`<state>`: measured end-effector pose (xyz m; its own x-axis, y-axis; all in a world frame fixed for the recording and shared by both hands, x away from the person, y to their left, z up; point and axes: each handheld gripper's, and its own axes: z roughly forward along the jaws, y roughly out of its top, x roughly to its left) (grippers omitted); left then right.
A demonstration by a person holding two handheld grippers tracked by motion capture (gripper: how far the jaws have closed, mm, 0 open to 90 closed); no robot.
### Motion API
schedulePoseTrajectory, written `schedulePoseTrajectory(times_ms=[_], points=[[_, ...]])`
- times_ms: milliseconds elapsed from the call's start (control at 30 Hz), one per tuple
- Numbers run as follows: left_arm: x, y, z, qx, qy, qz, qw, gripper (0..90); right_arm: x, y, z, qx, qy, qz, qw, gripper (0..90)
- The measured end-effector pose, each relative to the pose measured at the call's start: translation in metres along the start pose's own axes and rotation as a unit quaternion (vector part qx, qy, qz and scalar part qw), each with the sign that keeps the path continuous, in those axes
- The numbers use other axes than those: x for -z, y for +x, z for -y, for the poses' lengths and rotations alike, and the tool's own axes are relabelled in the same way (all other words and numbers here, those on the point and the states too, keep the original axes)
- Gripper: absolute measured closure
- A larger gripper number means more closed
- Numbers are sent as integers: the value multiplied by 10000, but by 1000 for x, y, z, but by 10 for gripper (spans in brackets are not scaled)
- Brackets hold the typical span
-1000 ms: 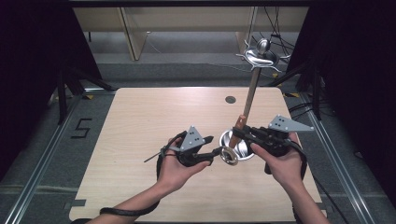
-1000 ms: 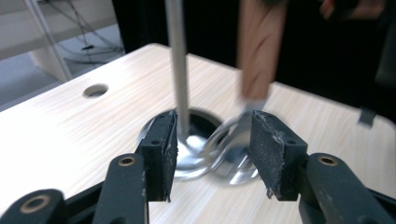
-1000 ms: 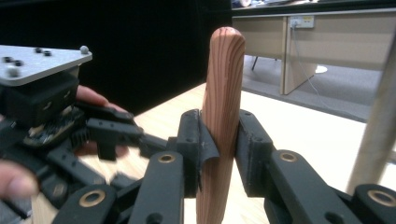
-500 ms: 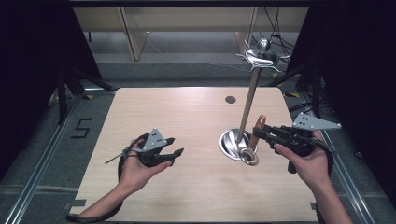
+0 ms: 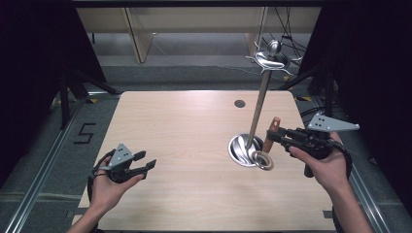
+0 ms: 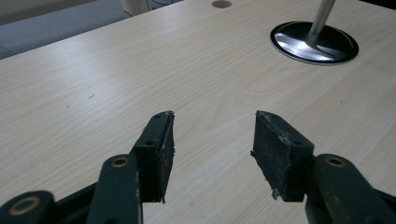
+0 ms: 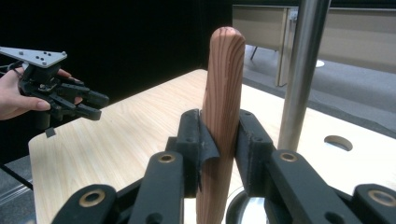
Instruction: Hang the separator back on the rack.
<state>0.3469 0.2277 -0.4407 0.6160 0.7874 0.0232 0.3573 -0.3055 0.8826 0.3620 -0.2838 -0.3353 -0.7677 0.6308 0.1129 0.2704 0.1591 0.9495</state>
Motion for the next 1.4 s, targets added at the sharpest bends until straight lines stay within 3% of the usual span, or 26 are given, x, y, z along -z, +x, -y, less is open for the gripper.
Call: schedulePoseTrajectory(times_ms=[33,67,100,133,200,233,300,333,433,533,567,600,633,700,867,933,967,1000,1400], points=[[0,2,0,-41,-40,-5,10000,472,1,0,-3,3,39,-34,10000,742],[0,2,1,110,-61,21,9999,470,2,-1,-5,48,10,-29,10000,742],[0,2,1,127,-89,21,9999,469,4,0,-6,-26,15,-16,10000,742],[0,3,1,112,-111,25,9999,467,4,-3,-9,110,-21,-32,9999,742],[0,3,1,34,-68,11,10000,464,5,-5,-12,97,-26,-72,9999,742],[-1,1,3,166,-82,64,9998,464,6,-4,-14,-11,33,-130,9999,742],[-1,1,3,173,-59,62,9998,464,5,-8,-17,154,-11,-200,9997,742],[-1,2,3,102,-62,54,9999,464,4,-9,-18,155,4,-191,9997,742],[0,1,2,172,-69,33,9998,464,3,-12,-23,240,141,-335,9991,742],[-2,1,3,183,-67,55,9998,464,2,-14,-27,180,211,-467,9985,742],[-2,3,2,3,-44,37,10000,464,2,-15,-28,214,259,-467,9983,742],[-3,1,2,129,-54,31,9999,464,1,-16,-30,275,249,-452,9983,742],[-4,2,2,59,-32,55,10000,463,1,-16,-30,302,247,-467,9981,742],[-6,-1,3,182,-15,96,9998,462,1,-17,-32,387,220,-454,9980,742],[-6,-1,2,152,-27,79,9999,459,1,-17,-32,264,297,-480,9981,742],[-6,-1,2,182,-30,69,9998,459,0,-20,-33,434,273,-411,9978,742],[-6,-1,2,176,-35,64,9998,459,0,-18,-33,283,264,-407,9984,742],[-6,-1,2,180,-37,63,9998,458,1,-19,-34,292,353,-498,9977,742],[-6,0,2,155,-53,48,9999,457,1,-20,-48,428,306,-408,9978,742]])
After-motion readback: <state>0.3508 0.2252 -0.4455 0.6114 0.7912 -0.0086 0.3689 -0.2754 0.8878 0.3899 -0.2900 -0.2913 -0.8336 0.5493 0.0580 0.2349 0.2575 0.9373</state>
